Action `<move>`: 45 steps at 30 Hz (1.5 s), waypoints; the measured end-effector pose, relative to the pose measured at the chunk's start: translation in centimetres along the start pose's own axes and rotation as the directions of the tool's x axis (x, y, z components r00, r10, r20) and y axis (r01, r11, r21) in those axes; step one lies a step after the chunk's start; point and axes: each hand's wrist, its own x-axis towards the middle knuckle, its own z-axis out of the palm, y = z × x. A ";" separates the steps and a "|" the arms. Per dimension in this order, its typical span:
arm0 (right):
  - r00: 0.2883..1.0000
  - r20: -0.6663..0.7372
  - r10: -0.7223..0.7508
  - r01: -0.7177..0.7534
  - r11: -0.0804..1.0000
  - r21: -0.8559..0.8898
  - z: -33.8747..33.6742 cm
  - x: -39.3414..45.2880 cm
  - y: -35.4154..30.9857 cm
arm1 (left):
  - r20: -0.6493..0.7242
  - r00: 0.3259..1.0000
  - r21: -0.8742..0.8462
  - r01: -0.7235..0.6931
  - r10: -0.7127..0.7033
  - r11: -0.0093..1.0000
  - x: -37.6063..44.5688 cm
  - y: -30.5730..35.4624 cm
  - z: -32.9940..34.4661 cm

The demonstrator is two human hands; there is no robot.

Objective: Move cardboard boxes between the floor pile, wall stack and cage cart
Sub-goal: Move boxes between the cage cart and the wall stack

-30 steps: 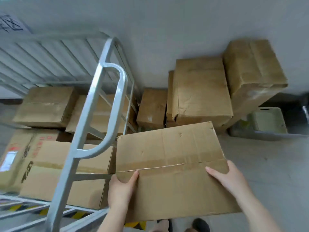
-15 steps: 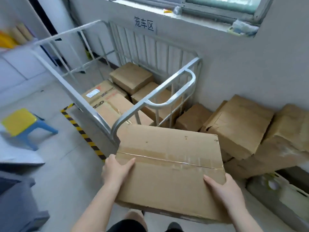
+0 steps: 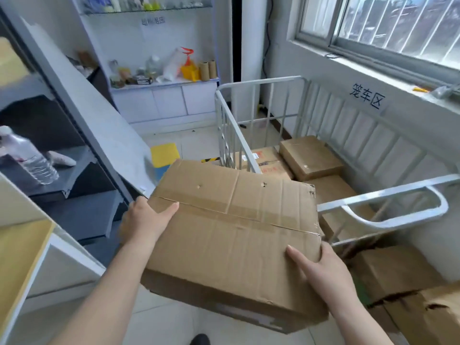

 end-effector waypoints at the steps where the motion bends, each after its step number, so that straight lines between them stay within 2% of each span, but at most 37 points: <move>1: 1.000 0.024 -0.015 0.016 1.000 -0.012 1.0 0.6 -1.4 | -0.003 1.000 0.022 0.009 -0.009 1.000 1.5 -0.4 -0.9; 4: 0.996 0.063 -0.055 0.057 0.998 -0.024 4.0 2.7 -5.2 | -0.027 0.999 0.049 0.023 -0.022 0.999 6.2 -1.4 -3.3; 9: 0.995 0.051 -0.085 0.083 0.995 0.047 9.6 7.4 -11.8 | -0.134 0.991 -0.032 -0.013 0.009 0.999 15.4 -1.7 -5.5; 15: 0.994 -0.023 -0.110 0.111 0.992 0.061 14.4 14.2 -18.6 | -0.115 0.993 -0.212 -0.028 0.003 0.977 25.7 -1.0 -4.6; 22: 0.983 -0.097 -0.159 0.159 0.987 -0.009 17.7 24.5 -24.8 | -0.142 0.990 -0.199 -0.036 0.007 0.979 36.2 3.3 -1.9; 28: 0.973 -0.126 -0.195 0.193 0.981 -0.033 19.1 36.5 -31.7 | -0.167 0.986 -0.286 -0.022 -0.027 0.958 46.4 10.3 0.0; 34: 0.960 -0.174 -0.218 0.224 0.974 0.020 20.1 47.5 -37.8 | -0.203 0.979 -0.299 -0.069 0.007 0.952 57.1 17.7 1.6; 39: 0.928 -0.306 -0.212 0.251 0.963 0.094 20.7 56.6 -42.2 | -0.229 0.965 -0.359 -0.206 0.128 0.910 67.6 25.1 3.8; 45: 0.876 -0.478 -0.071 0.199 0.954 0.223 22.5 67.3 -47.3 | -0.151 0.937 -0.509 -0.346 0.314 0.788 80.8 34.5 9.0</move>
